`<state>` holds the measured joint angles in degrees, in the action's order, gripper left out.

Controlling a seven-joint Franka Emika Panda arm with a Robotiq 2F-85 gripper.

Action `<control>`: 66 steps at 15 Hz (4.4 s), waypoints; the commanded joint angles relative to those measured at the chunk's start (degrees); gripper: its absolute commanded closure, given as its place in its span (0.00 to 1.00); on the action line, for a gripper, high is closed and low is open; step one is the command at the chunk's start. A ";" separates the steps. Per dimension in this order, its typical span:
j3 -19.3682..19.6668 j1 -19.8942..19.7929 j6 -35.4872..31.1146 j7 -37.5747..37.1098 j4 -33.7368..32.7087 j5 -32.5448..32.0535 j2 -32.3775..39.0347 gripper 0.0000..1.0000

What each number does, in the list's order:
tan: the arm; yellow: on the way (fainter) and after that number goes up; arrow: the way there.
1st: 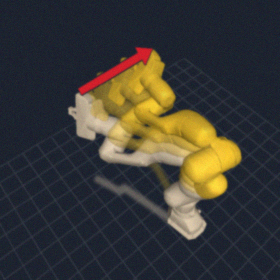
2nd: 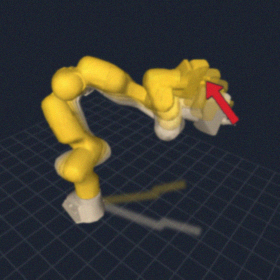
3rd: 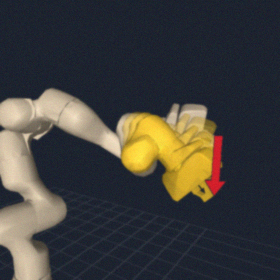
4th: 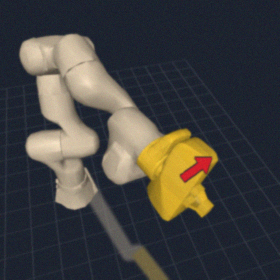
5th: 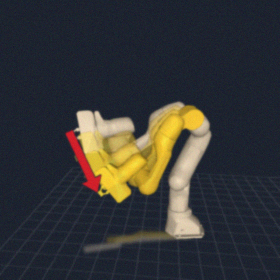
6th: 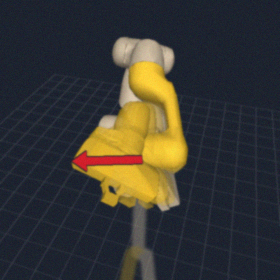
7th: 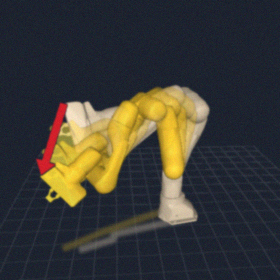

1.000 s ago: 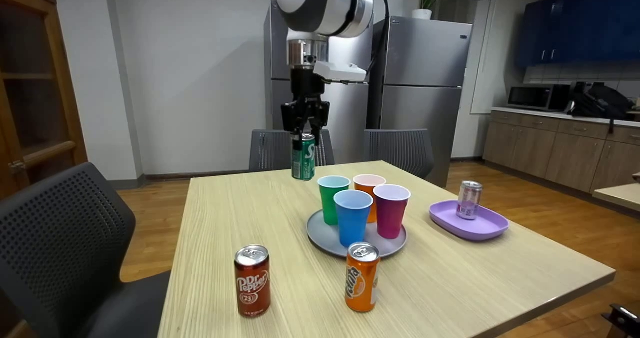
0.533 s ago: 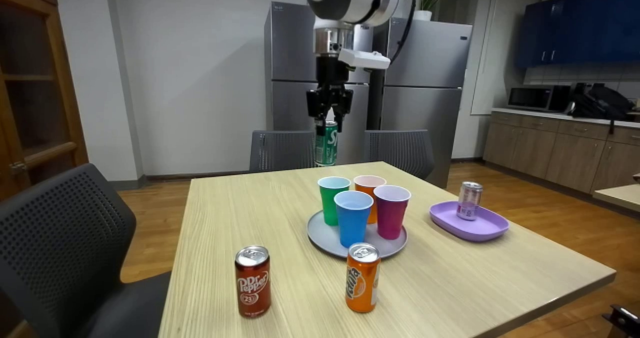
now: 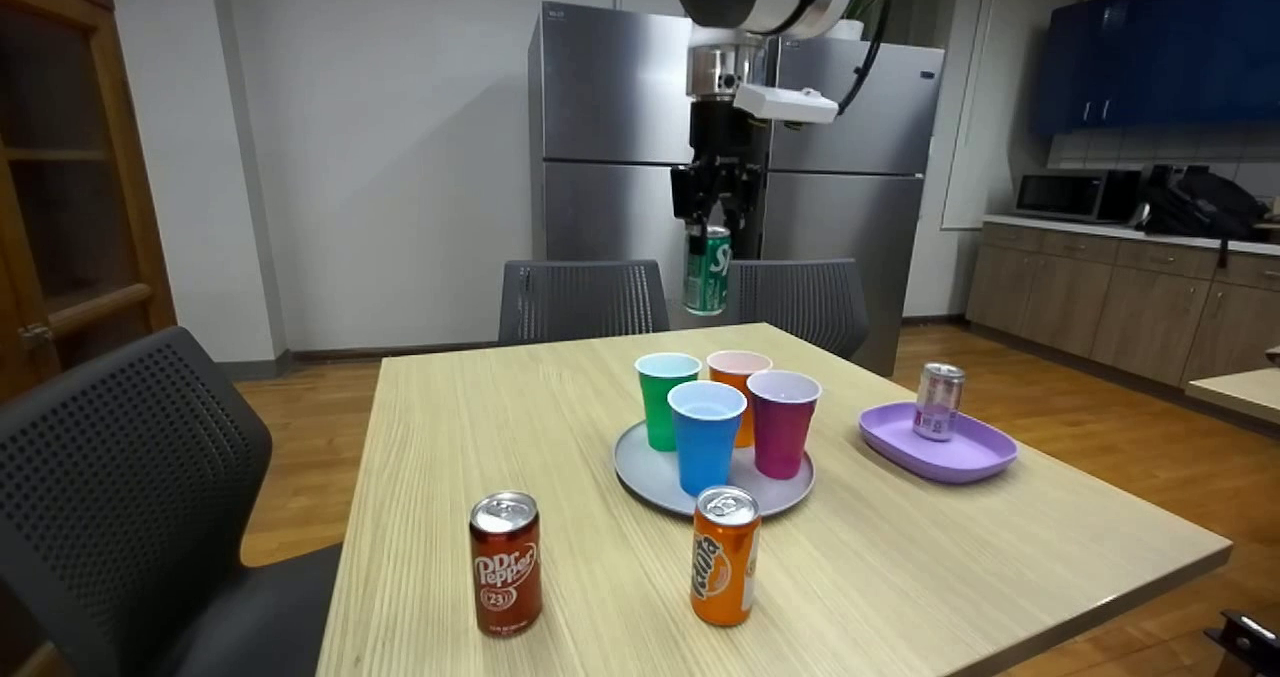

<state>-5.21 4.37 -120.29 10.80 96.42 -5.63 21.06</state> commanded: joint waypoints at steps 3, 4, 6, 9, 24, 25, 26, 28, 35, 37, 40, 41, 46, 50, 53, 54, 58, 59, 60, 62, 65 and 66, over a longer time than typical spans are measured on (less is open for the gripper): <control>1.39 -2.53 -0.22 0.62 5.08 1.90 -4.92 0.62; 1.69 -2.90 -0.23 0.61 5.63 2.13 -5.31 0.62; 2.41 -3.83 -0.56 0.58 7.03 2.80 -6.15 0.62; 3.56 -5.13 -0.89 0.54 9.35 3.78 -7.60 0.62; 9.66 -10.18 -8.74 -2.70 21.19 6.98 -9.34 0.62; 10.02 -10.48 -9.48 -3.00 21.68 7.17 -9.01 0.62; 10.34 -10.74 -10.14 -3.32 22.16 7.25 -8.77 0.62; 10.89 -11.14 -11.27 -4.02 23.03 7.41 -8.26 0.62; 11.96 -12.36 -15.85 -6.37 25.10 9.79 -5.56 0.62; 12.10 -12.75 -17.01 -6.79 25.17 10.56 -4.42 0.62; 12.31 -13.40 -18.14 -7.22 24.62 11.82 -2.54 0.62; 12.32 -13.65 -18.33 -7.21 24.36 12.18 -1.87 0.62; 12.35 -14.63 -19.27 -7.54 22.66 13.14 1.10 0.62; 12.42 -15.23 -19.00 -7.80 20.19 13.18 3.28 0.62; 12.30 -15.51 -18.64 -8.06 17.81 13.09 5.08 0.62; 12.26 -15.55 -18.52 -8.12 17.05 13.07 5.66 0.62; 12.16 -15.69 -18.09 -8.46 14.12 13.01 7.98 0.62; 12.13 -15.70 -17.93 -8.56 13.48 12.99 8.52 0.62; 12.11 -15.71 -17.91 -8.69 12.92 12.98 9.00 0.62; 12.12 -15.71 -17.74 -8.96 12.08 12.92 9.72 0.62; 12.14 -15.73 -17.62 -9.33 11.42 12.85 10.47 0.62; 12.14 -15.75 -17.64 -9.38 11.27 12.86 10.68 0.62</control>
<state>7.57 -10.60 -139.63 2.66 109.92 6.93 31.08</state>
